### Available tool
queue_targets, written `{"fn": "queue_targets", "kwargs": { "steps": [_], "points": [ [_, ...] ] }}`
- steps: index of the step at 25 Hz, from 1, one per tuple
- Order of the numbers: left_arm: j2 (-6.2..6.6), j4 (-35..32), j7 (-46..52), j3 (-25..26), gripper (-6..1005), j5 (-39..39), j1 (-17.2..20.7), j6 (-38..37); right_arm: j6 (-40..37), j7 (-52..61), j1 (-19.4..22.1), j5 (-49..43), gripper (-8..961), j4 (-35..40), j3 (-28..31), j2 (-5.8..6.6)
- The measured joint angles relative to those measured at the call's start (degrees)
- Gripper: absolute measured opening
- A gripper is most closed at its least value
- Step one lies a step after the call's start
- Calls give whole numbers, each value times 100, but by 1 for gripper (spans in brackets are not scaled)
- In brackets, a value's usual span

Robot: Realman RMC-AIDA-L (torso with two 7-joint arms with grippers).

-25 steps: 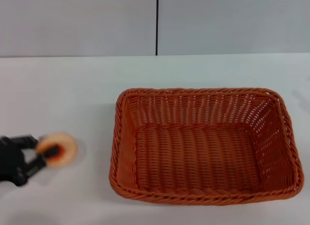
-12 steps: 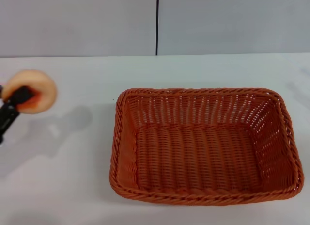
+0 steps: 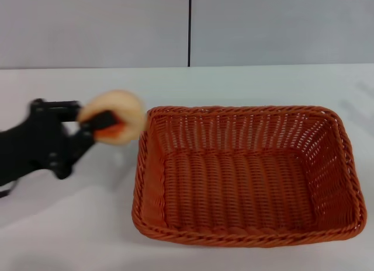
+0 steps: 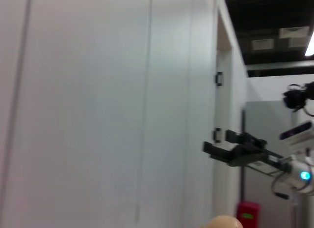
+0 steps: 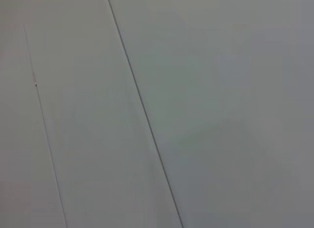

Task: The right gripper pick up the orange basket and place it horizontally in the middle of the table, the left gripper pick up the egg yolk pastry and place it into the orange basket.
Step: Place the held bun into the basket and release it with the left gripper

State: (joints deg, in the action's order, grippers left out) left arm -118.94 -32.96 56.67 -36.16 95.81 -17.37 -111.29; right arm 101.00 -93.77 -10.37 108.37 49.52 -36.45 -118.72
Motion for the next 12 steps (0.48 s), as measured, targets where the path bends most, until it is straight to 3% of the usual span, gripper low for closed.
{"fn": "queue_targets", "kwargs": {
  "steps": [1,3,7,8,12],
  "points": [
    [0,0,0,0,89,0,0,0,4,0,0,0,792,-39,2,0],
    [-9,359,0,-645,75,-17,-341,275,6,-23,-4,0,792,-147,2,-1],
    [-15,713,-65,-1106,94,-29,-606,446,5,-29,-3,0,792,-191,18,0],
    [-16,893,-194,-1425,99,-37,-738,550,5,-33,13,0,792,-194,19,-4],
    [-16,1205,-421,-1683,117,-178,-873,709,4,-43,21,-14,791,-224,-4,-4]
  ]
}}
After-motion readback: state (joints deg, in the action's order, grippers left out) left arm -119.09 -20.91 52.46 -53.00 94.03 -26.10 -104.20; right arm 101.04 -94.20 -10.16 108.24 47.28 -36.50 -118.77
